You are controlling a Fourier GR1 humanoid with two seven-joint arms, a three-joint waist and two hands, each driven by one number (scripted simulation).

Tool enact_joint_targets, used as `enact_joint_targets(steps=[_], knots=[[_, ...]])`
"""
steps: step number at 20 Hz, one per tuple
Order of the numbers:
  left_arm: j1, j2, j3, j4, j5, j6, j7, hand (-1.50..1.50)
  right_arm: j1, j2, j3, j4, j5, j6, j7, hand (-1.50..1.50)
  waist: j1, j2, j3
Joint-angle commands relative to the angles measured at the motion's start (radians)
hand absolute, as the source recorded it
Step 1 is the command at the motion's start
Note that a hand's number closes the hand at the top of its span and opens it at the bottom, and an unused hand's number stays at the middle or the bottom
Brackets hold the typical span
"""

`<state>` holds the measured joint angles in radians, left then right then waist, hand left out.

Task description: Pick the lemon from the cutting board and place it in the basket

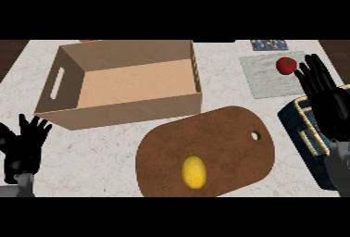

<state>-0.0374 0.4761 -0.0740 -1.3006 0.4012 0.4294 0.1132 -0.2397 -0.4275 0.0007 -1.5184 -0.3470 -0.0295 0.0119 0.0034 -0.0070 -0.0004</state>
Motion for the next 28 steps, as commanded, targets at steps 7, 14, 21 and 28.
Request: enact_joint_targets(steps=[7, 14, 21, 28], knots=[[0.043, -0.058, -0.218, 0.013, -0.048, -0.188, 0.043, 0.0, -0.256, 0.206, 0.372, -0.165, 0.099, 0.111, -0.029, 1.5, 0.061, 0.009, -0.005], [0.075, -0.033, -0.201, 0.003, -0.034, -0.213, 0.073, 0.0, -0.21, 0.424, 0.734, -0.124, 0.456, -0.286, 0.087, -1.5, 0.009, -0.008, -0.004], [0.14, -0.05, -0.186, -0.004, -0.032, -0.189, 0.046, 0.0, -0.385, 0.207, 0.718, -0.116, 0.807, -0.25, 0.471, -1.5, -0.057, -0.034, -0.011], [0.154, -0.022, -0.172, -0.029, -0.037, -0.203, 0.055, 0.0, -0.599, 0.057, 0.656, -0.343, 0.764, 0.132, 0.842, -1.5, -0.068, -0.028, -0.006]])
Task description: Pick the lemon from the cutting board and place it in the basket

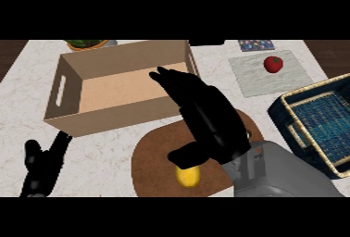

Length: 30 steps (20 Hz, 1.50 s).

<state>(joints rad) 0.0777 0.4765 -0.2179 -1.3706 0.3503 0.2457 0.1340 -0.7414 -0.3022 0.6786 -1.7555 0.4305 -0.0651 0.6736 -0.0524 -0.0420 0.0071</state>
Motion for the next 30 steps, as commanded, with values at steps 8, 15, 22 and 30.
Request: enact_joint_targets(steps=[8, 15, 22, 30], knots=[[0.071, -0.029, -0.029, 0.005, 0.009, -0.02, 0.029, 0.0, -0.184, -0.139, -0.085, -0.233, -0.383, 0.54, 0.491, -1.5, 0.003, 0.016, -0.012], [0.056, -0.064, -0.047, -0.01, -0.007, 0.003, 0.058, 0.0, -0.253, -0.26, -0.109, -0.274, -0.616, 0.586, 0.607, -1.5, 0.007, 0.02, -0.013], [0.051, -0.036, -0.025, -0.044, -0.015, -0.014, 0.083, 0.0, -0.241, -0.34, -0.105, -0.383, -0.732, 0.473, 0.685, -1.5, 0.024, 0.028, -0.009], [0.059, -0.076, -0.038, -0.035, -0.048, -0.009, 0.067, 0.0, -0.188, -0.318, -0.046, -0.38, -0.64, 0.385, 0.627, -1.5, 0.041, 0.035, -0.008]])
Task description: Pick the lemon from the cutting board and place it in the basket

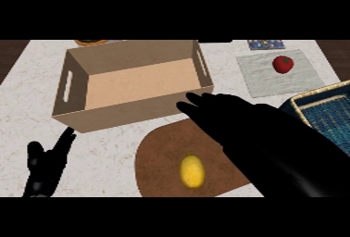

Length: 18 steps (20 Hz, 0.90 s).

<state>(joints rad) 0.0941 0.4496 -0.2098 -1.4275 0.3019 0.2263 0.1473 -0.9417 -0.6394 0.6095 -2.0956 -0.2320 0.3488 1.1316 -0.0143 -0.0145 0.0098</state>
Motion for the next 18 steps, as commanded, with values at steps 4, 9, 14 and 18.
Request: enact_joint_targets(steps=[4, 9, 14, 18], knots=[[-0.015, -0.043, -0.022, 0.088, 0.013, -0.037, 0.059, 0.0, 0.05, 0.069, 0.09, -0.04, 0.128, -0.066, 0.14, -1.5, -0.003, 0.01, -0.011], [0.033, -0.06, -0.027, 0.054, 0.008, -0.043, 0.028, 0.0, 0.096, 0.074, 0.177, 0.067, 0.221, -0.042, 0.092, -1.5, 0.012, 0.013, -0.011], [0.043, -0.028, -0.005, 0.021, 0.006, -0.06, 0.064, 0.0, 0.177, 0.048, 0.173, 0.012, 0.244, -0.042, 0.069, -1.5, 0.01, 0.011, -0.01], [0.039, -0.062, -0.001, 0.071, -0.012, -0.049, 0.03, 0.0, 0.24, 0.138, 0.27, 0.06, 0.397, -0.117, 0.032, -1.5, 0.009, 0.012, -0.011]])
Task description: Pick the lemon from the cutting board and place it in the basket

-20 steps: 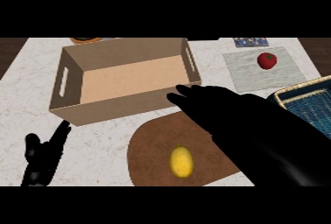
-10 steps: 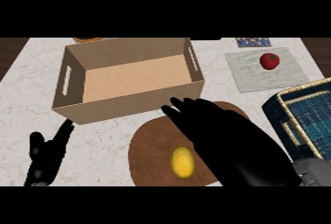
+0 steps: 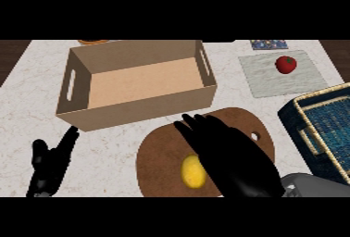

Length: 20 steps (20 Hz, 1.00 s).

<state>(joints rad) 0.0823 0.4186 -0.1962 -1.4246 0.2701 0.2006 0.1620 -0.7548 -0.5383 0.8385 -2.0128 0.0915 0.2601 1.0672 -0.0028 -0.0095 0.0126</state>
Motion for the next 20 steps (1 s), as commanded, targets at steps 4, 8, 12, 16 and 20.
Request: enact_joint_targets(steps=[4, 8, 12, 16, 20], knots=[[0.05, -0.015, 0.002, 0.038, 0.028, -0.045, 0.048, 0.0, 0.098, 0.057, 0.067, 0.037, 0.163, -0.028, 0.023, -1.5, 0.004, 0.008, -0.013], [0.033, -0.046, -0.017, 0.061, 0.007, -0.041, 0.052, 0.0, 0.12, 0.039, 0.025, 0.097, 0.164, -0.009, -0.04, -1.5, 0.002, 0.011, -0.013], [0.035, -0.035, -0.006, -0.027, 0.0, -0.027, 0.11, 0.0, 0.149, 0.151, 0.079, 0.06, 0.241, -0.015, 0.048, -1.5, 0.004, 0.007, -0.013], [0.02, -0.067, -0.017, -0.006, -0.019, -0.019, 0.122, 0.0, 0.152, 0.14, 0.034, 0.117, 0.251, 0.015, -0.038, -1.5, 0.004, 0.009, -0.013], [-0.035, -0.064, 0.02, 0.066, -0.021, -0.047, 0.096, 0.0, 0.203, 0.166, 0.067, 0.132, 0.322, -0.003, -0.056, -1.5, -0.003, 0.01, -0.013]])
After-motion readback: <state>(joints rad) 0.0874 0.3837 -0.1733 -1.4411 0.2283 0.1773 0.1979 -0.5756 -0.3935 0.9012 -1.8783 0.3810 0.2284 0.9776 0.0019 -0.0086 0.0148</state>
